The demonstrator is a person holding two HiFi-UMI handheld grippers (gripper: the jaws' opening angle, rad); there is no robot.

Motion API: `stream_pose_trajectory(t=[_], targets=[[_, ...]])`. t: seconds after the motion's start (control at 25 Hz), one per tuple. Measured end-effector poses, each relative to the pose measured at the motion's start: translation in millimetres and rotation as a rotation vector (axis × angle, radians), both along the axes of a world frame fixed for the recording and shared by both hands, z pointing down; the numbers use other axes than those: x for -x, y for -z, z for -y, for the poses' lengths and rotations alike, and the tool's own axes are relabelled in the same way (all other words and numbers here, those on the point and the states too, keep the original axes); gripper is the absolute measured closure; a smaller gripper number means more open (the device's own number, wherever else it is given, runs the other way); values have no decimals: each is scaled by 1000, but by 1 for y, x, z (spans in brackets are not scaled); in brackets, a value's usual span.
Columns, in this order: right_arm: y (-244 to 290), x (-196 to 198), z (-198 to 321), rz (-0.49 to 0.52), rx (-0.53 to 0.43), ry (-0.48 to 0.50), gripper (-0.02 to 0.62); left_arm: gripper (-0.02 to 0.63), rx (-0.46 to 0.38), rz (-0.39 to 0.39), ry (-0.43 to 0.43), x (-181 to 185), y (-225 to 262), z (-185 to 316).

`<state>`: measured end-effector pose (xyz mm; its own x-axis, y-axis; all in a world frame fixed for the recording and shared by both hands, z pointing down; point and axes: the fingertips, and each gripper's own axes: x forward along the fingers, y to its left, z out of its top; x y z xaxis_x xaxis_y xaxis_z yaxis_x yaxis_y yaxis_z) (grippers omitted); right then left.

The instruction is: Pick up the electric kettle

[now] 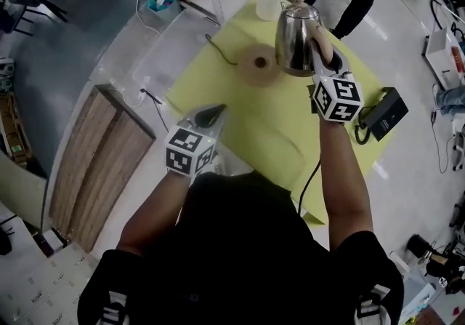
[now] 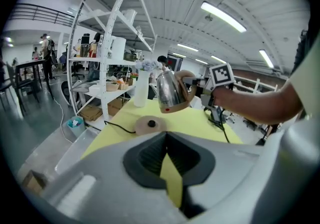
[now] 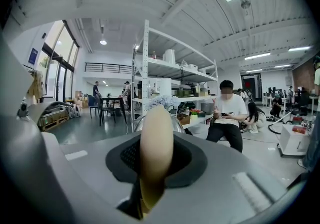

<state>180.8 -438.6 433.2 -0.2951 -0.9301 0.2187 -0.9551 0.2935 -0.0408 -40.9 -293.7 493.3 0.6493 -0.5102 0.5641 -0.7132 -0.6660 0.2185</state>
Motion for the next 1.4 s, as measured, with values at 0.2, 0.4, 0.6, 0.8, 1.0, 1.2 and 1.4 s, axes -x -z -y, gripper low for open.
stream_pose_trajectory(t=[0.2,0.4,0.6,0.8,1.0,1.2,1.4], targets=[[-11,-25,7,-5,-2,-23,529,604,5,7,24,-10,-3,5],[-20,-59,12,1,-1,-56,529,604,13,30,18,-25,-10,2],[-32,-91,17,-3,3,-85,529,604,23,39,11,-43,-18,1],[-41,-116,25,-15,5,-114,529,604,37,43,2,-57,-26,-2],[-48,-124,34,-18,-1,-129,529,604,54,46,4,-66,-32,-5],[-56,-121,37,-17,-12,-146,529,604,56,45,16,-66,-33,-7],[-59,-121,32,-20,-25,-176,528,604,59,46,26,-62,-35,-8]])
